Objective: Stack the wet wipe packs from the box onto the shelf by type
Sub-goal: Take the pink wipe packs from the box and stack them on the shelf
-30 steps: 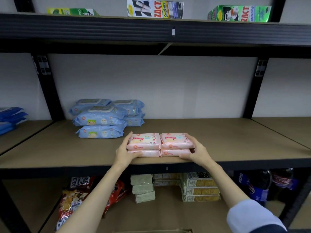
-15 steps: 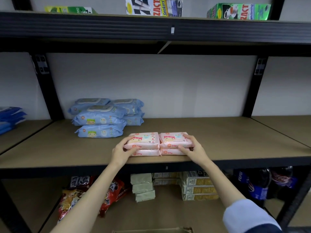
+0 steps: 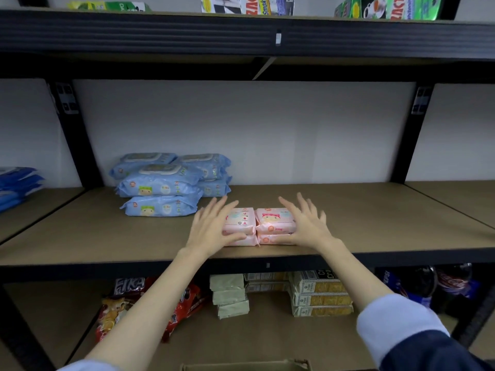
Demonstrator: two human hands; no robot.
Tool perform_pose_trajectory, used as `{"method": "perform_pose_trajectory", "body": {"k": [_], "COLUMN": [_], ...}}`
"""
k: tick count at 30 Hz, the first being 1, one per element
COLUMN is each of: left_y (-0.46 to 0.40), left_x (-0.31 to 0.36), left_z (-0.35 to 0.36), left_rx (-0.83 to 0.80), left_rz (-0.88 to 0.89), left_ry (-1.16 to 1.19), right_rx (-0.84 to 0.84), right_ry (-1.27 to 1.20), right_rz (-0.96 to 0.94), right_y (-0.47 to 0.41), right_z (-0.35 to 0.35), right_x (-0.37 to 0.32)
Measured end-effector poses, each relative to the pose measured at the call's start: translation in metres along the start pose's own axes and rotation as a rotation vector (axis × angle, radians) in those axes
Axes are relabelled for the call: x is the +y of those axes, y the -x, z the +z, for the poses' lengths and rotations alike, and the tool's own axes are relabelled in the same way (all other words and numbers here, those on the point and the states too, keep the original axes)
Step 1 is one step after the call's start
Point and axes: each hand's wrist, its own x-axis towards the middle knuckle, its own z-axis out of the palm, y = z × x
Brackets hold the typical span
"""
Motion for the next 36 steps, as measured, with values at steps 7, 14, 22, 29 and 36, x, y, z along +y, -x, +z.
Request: {"method": "perform_pose_trajectory", "body": {"k": [7, 14, 22, 29, 36], "left_y": [-0.023, -0.029, -0.007, 0.009, 0.008], "left_x": [0.017, 0.023, 0.009, 0.003, 0.004], "left_z": [0.014, 0.021, 0.014, 0.014, 0.013], "left_rx": [-0.249, -0.275, -0.085, -0.122, -0.107], "left_rz": [0.046, 0.041, -0.027, -0.243, -0.233], "left_ry": [-0.184, -0.202, -0.226, 0.086, 0.185], "right_rx": [-0.165, -0.173, -0.037, -0.112, -0.104], "right_ry": [0.182, 0.212, 0.203, -0.139, -0.134], "right_rz": [-0.136, -0.133, -0.134, 0.014, 0.020], "right_y": [-0.022, -0.026, -0.015, -0.006, -0.004], "right_z": [0.001, 0.010, 0.002, 0.005, 0.010], "right_x": [-0.013, -0.017, -0.006, 0.004, 0.001]}}
